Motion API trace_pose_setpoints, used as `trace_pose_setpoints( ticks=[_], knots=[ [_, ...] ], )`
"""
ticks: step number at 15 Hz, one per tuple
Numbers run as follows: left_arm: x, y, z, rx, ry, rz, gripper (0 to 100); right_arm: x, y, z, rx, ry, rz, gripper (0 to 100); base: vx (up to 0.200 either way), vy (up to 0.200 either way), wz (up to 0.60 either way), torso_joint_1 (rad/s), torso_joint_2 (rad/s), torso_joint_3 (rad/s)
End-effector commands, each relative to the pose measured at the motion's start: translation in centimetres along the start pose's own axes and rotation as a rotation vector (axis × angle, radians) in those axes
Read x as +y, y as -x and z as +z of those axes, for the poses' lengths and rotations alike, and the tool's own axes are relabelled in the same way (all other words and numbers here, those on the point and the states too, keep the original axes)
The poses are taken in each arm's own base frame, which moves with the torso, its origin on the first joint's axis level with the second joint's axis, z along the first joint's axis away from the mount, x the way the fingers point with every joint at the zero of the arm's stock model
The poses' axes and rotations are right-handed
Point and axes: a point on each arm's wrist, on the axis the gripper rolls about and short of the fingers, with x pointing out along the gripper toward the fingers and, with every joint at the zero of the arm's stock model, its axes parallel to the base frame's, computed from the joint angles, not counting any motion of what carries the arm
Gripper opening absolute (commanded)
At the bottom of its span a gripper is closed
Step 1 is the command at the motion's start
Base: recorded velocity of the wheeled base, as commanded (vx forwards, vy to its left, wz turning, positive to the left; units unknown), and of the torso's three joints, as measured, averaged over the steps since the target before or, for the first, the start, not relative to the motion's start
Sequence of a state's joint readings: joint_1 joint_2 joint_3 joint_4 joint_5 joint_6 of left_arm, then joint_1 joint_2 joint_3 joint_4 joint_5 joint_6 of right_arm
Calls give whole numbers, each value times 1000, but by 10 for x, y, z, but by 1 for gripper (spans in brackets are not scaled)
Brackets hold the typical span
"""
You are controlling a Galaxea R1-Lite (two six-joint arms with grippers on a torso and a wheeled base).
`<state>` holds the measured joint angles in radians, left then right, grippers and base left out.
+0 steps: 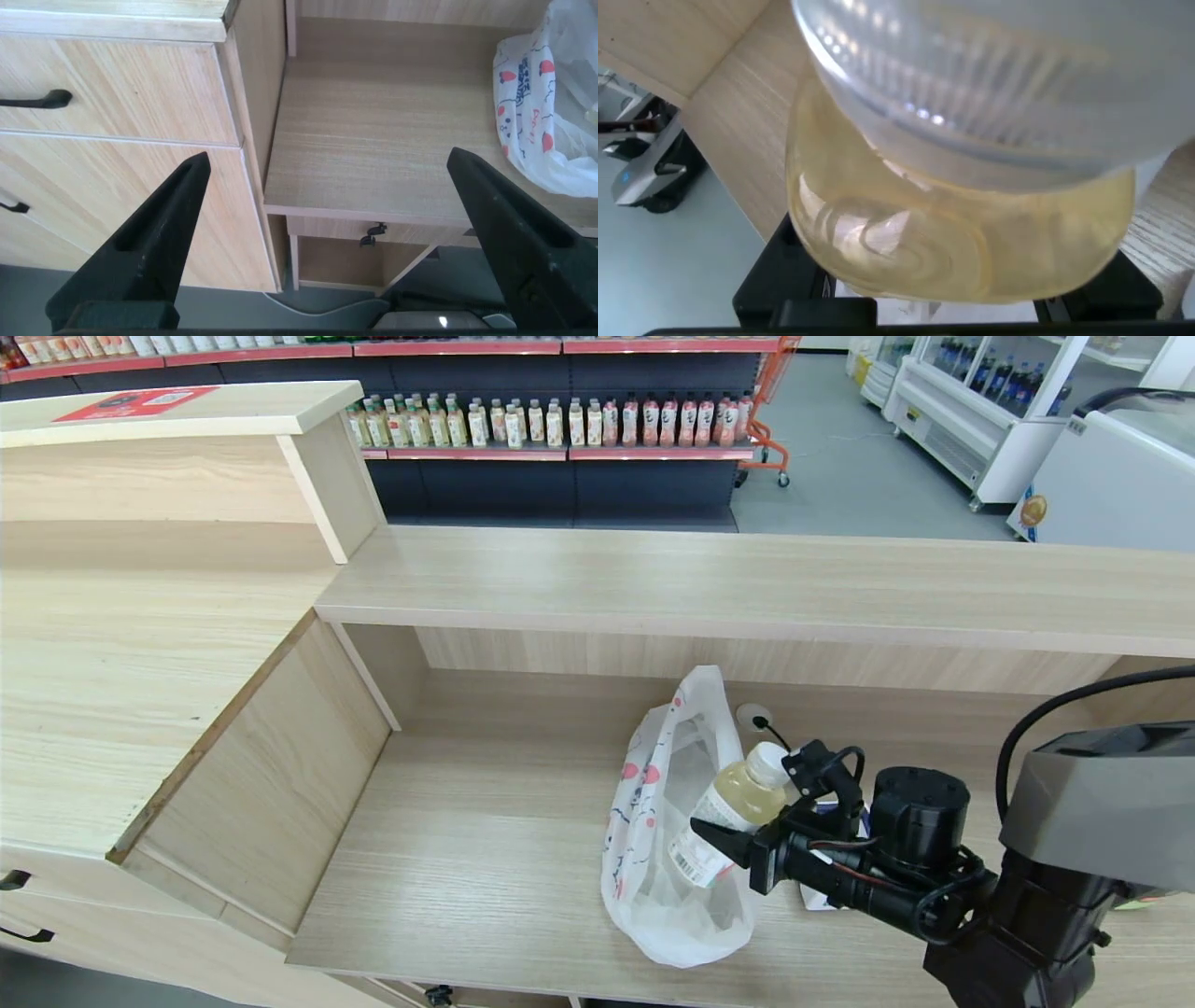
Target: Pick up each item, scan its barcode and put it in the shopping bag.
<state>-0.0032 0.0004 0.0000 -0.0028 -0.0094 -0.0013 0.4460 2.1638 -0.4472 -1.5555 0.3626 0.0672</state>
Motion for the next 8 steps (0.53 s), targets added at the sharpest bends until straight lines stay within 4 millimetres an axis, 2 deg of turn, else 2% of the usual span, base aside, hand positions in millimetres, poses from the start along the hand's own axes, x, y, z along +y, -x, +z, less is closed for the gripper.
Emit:
trace_pose_setpoints(
  ticks=[1,4,8],
  knots=[
    [0,0,0,-1,0,0,100,-2,-9,-11,16,-1,25,0,0,0,0,0,0,0],
    [0,0,0,-1,0,0,100,-7,-20,-18,18,9,36,0,0,0,0,0,0,0],
    [0,0,0,1,0,0,100,-18,-29,-30,33,152,19,0,0,0,0,0,0,0]
  ],
)
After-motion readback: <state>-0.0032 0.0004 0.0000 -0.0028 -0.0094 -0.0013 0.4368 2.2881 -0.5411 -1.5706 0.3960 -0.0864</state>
